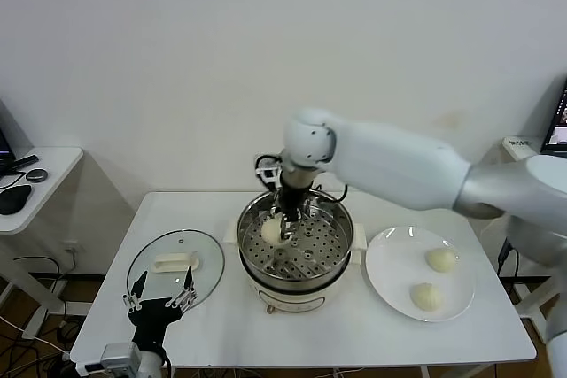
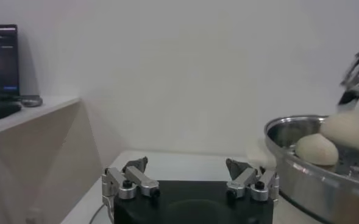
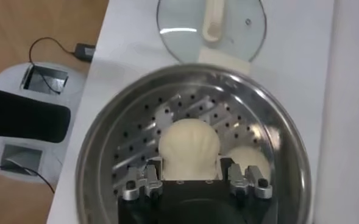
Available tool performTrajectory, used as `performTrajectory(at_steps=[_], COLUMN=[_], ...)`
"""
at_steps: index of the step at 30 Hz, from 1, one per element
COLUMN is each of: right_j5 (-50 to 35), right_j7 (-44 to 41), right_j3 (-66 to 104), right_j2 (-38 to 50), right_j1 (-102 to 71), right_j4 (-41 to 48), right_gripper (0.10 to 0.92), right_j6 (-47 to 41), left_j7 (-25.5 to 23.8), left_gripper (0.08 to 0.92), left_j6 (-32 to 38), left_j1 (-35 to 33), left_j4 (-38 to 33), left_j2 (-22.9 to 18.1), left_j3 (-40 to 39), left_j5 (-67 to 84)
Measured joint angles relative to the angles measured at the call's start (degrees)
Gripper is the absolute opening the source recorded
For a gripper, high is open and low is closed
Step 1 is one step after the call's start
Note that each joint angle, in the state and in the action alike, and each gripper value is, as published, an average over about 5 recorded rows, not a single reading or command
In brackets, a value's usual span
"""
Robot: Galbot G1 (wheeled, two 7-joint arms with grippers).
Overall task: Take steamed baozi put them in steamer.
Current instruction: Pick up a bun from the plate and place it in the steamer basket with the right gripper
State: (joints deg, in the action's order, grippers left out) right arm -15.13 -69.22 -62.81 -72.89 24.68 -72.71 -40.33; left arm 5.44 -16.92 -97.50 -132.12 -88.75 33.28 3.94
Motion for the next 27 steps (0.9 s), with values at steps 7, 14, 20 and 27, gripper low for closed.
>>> performTrajectory(at_steps=[7, 14, 20, 27], right_j5=[1.61, 2.24, 3.04, 4.65], right_j7=[1.32, 2.01, 1.93, 1.54], right_j3=[-0.32, -0.11, 0.41, 3.03], right_j2=[-3.25, -4.39, -3.34, 0.89], right_j1=[-2.09, -2.72, -2.60, -2.59], right_j4=[2.81, 3.55, 2.66, -0.25], right_gripper=[0.563, 0.659, 0.803, 0.823], right_j6=[-0.64, -0.90, -0.98, -0.26], left_j7=[0.06, 0.17, 0.12, -0.17], left_gripper=[0.823, 0.823, 0.823, 0.823], left_j6=[-0.02, -0.02, -0.02, -0.22], left_j1=[-0.04, 0.09, 0.04, -0.11], left_j4=[-0.18, -0.08, 0.00, 0.20], left_j2=[-0.02, -0.16, -0.32, -0.34], left_j3=[0.02, -0.34, -0.46, -0.42], left_j5=[0.48, 0.63, 0.59, 0.54])
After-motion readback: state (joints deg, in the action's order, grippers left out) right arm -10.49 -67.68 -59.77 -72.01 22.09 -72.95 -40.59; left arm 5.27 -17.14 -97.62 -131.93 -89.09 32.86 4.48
